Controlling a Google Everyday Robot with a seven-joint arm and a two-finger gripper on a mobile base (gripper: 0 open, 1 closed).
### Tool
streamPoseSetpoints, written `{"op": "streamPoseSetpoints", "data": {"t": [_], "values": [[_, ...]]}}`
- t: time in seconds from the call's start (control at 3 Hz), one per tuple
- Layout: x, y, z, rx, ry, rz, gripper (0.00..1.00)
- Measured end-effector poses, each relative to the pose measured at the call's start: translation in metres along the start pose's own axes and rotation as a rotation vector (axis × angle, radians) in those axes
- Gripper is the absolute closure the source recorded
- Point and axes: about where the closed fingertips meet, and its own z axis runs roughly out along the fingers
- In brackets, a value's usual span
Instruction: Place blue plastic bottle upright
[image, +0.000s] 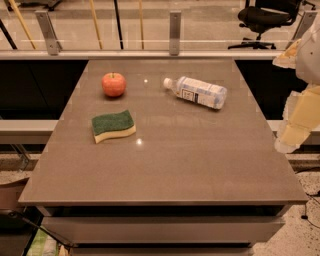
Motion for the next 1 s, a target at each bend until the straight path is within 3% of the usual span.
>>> {"op": "streamPoseSetpoints", "data": {"t": [0.67,1.0], "values": [[-0.02,-0.008,0.0,0.002,0.022,0.006,0.0],[-0.028,-0.018,0.0,0.003,0.046,0.044,0.0]]}}
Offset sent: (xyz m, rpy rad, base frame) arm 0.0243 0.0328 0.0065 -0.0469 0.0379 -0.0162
